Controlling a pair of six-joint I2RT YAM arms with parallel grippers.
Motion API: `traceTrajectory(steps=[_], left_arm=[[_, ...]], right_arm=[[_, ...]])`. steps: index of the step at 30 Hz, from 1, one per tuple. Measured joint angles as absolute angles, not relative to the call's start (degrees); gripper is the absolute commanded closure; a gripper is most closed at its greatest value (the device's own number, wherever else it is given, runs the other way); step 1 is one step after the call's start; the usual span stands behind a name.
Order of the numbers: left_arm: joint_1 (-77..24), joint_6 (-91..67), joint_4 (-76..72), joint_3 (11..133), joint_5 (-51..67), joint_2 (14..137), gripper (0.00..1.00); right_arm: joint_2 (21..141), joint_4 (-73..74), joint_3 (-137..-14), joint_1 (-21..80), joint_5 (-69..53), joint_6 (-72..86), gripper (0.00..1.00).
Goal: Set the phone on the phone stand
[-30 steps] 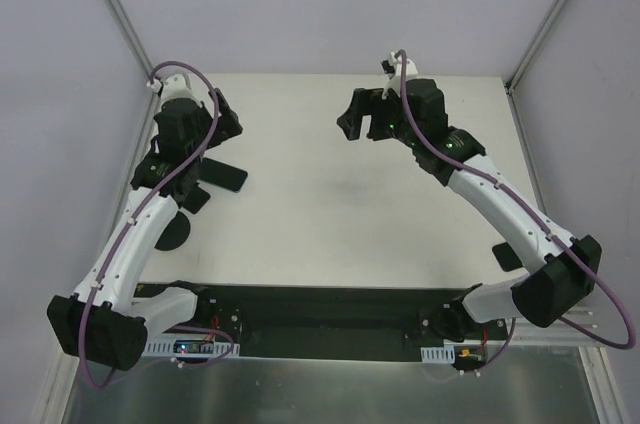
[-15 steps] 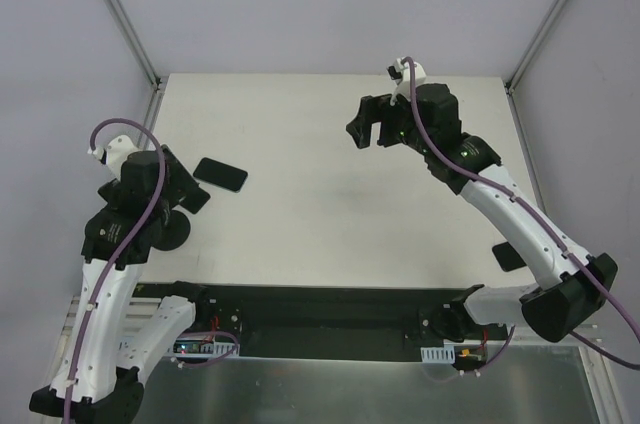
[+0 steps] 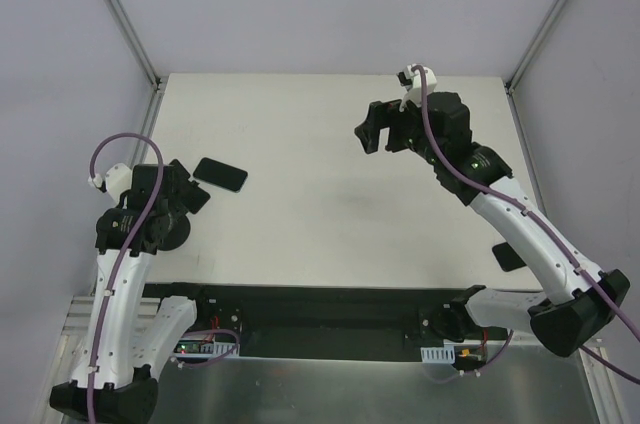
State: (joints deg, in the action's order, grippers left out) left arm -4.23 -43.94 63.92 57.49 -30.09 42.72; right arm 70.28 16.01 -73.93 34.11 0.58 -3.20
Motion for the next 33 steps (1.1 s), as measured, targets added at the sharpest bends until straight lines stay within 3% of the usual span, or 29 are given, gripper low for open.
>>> traceTrajectory(steps=[6,17,33], left_arm=[[0.7,-41.9,60.0,56.4,-30.3,46.6,0.39],[6.2,-36.3,53.6,55.8,-30.5,49.2,0.63],[7.2,-34.8,52.1,52.6,-32.8,48.4,0.77]], right_arm=[[69.2,15.7,-73.2,34.1,2.7,-4.1,0.04],[69.0,15.7,-72.3,34.1,7.0,-5.8,0.04],[68.9,15.2,-71.5,33.7,8.6,-6.3,0.04]])
